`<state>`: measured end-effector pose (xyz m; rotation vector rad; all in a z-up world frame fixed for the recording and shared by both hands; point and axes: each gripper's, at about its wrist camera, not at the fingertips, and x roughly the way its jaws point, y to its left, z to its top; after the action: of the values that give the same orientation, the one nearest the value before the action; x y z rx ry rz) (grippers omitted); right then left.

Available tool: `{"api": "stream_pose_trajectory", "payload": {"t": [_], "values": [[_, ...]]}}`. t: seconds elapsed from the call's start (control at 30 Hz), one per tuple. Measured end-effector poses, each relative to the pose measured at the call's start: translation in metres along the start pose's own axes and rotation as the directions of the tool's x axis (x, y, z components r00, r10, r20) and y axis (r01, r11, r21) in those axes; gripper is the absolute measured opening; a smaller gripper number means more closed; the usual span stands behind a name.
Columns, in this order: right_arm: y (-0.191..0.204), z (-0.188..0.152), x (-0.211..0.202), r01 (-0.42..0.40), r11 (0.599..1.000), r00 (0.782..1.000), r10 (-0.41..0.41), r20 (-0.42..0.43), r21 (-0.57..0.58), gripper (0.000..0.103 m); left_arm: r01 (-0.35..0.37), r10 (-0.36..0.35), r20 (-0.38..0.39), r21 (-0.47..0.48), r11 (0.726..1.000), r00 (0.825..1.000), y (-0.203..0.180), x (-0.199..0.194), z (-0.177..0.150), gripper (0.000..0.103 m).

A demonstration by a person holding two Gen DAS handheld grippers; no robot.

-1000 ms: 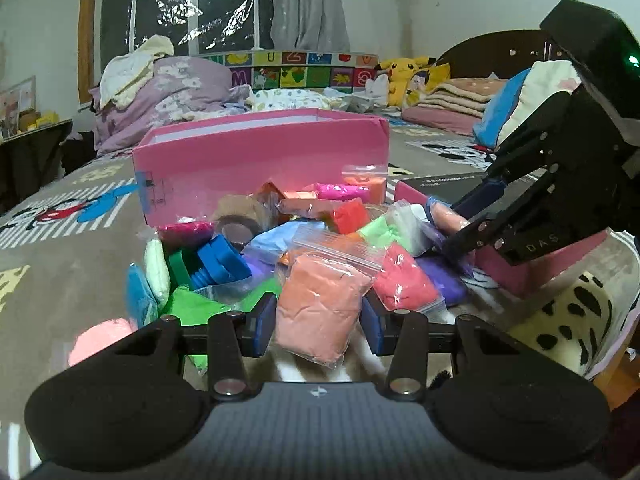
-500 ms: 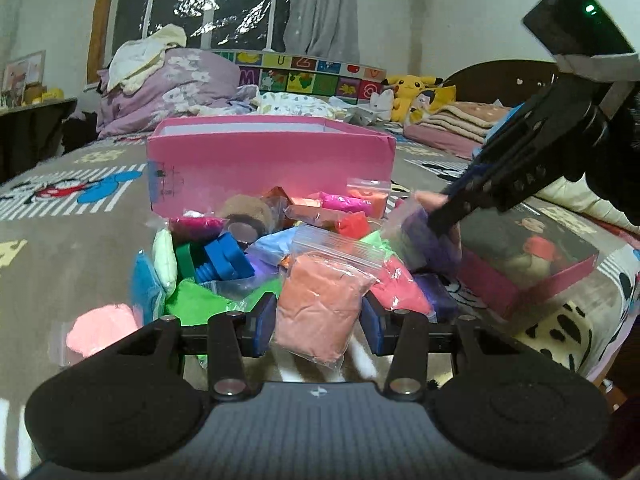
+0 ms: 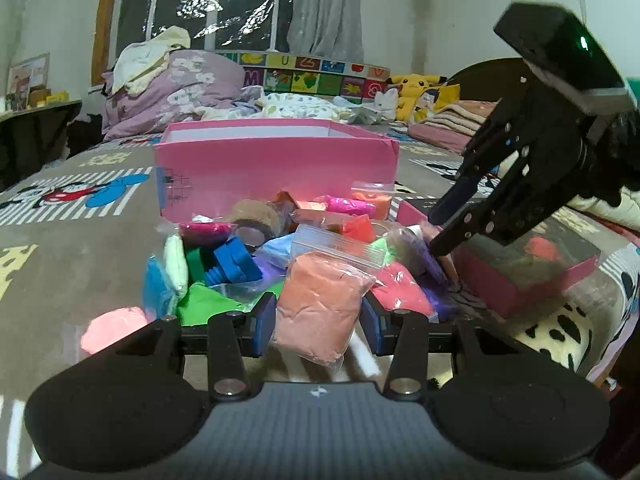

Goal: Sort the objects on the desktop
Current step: 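Grasp and lift the peach bag with the left tool while the right tool grasps another peach bag, then drop the peach bag into the pink box with the left tool while the right tool lifts its bag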

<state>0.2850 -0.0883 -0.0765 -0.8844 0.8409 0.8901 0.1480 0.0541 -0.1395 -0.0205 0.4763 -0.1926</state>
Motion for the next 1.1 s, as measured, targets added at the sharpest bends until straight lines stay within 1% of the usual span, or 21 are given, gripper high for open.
{"api": "stream_pose_trajectory", "payload": {"t": [0.13, 0.17, 0.2, 0.23, 0.27, 0.3, 0.33, 0.37, 0.6, 0.63, 0.67, 0.77, 0.87, 1.1], "values": [[-0.008, -0.006, 0.003, -0.020, 0.999, 0.999, 0.019, 0.032, 0.029, 0.028, 0.014, -0.014, -0.002, -0.037, 0.999, 1.000, 0.005, -0.009, 0.009, 0.043], [-0.011, -0.007, 0.004, -0.028, 0.999, 0.999, 0.027, 0.040, 0.041, 0.030, 0.012, -0.013, -0.009, -0.039, 0.999, 1.000, 0.005, -0.009, 0.010, 0.043], [-0.013, -0.009, 0.004, -0.037, 0.998, 0.998, 0.034, 0.047, 0.053, 0.036, 0.010, -0.011, -0.015, -0.042, 0.999, 1.000, 0.005, -0.009, 0.012, 0.043], [-0.014, -0.011, 0.005, -0.043, 0.997, 0.998, 0.040, 0.051, 0.060, 0.046, 0.010, -0.011, -0.021, -0.046, 0.999, 1.000, 0.005, -0.010, 0.014, 0.043], [-0.015, -0.014, 0.005, -0.049, 0.997, 0.998, 0.045, 0.054, 0.065, 0.051, 0.012, -0.014, -0.026, -0.053, 0.999, 1.000, 0.006, -0.009, 0.017, 0.043], [-0.016, -0.016, 0.005, -0.055, 0.996, 0.997, 0.051, 0.057, 0.071, 0.058, 0.015, -0.017, -0.030, -0.059, 0.998, 0.999, 0.006, -0.009, 0.019, 0.043], [-0.016, -0.019, 0.005, -0.060, 0.995, 0.997, 0.056, 0.060, 0.076, 0.063, 0.016, -0.018, -0.030, -0.060, 0.998, 0.999, 0.007, -0.009, 0.023, 0.043], [-0.017, -0.021, 0.006, -0.066, 0.995, 0.996, 0.061, 0.063, 0.081, 0.065, 0.016, -0.018, -0.029, -0.055, 0.998, 0.999, 0.007, -0.008, 0.028, 0.043], [-0.021, -0.039, 0.007, -0.106, 0.987, 0.992, 0.097, 0.084, 0.118, 0.065, 0.030, -0.030, -0.009, -0.036, 0.999, 1.000, 0.014, -0.001, 0.069, 0.043], [-0.031, -0.029, 0.014, -0.115, 0.986, 0.991, 0.104, 0.089, 0.122, 0.065, 0.033, -0.033, -0.009, -0.037, 0.999, 0.999, 0.016, 0.001, 0.074, 0.043], [-0.035, -0.027, 0.015, -0.122, 0.985, 0.989, 0.110, 0.096, 0.123, 0.065, 0.037, -0.038, -0.010, -0.042, 0.998, 0.999, 0.018, 0.003, 0.080, 0.043], [-0.038, -0.027, 0.017, -0.148, 0.979, 0.985, 0.134, 0.110, 0.137, 0.065, 0.047, -0.048, -0.016, -0.055, 0.997, 0.999, 0.024, 0.009, 0.095, 0.043], [-0.042, -0.028, 0.020, -0.178, 0.971, 0.980, 0.160, 0.117, 0.162, 0.062, 0.043, -0.045, -0.025, -0.062, 0.997, 0.999, 0.030, 0.017, 0.110, 0.043], [-0.041, -0.030, 0.019, -0.197, 0.966, 0.976, 0.177, 0.129, 0.166, 0.059, 0.034, -0.038, -0.041, -0.101, 0.994, 0.998, 0.046, 0.041, 0.144, 0.043]]}}
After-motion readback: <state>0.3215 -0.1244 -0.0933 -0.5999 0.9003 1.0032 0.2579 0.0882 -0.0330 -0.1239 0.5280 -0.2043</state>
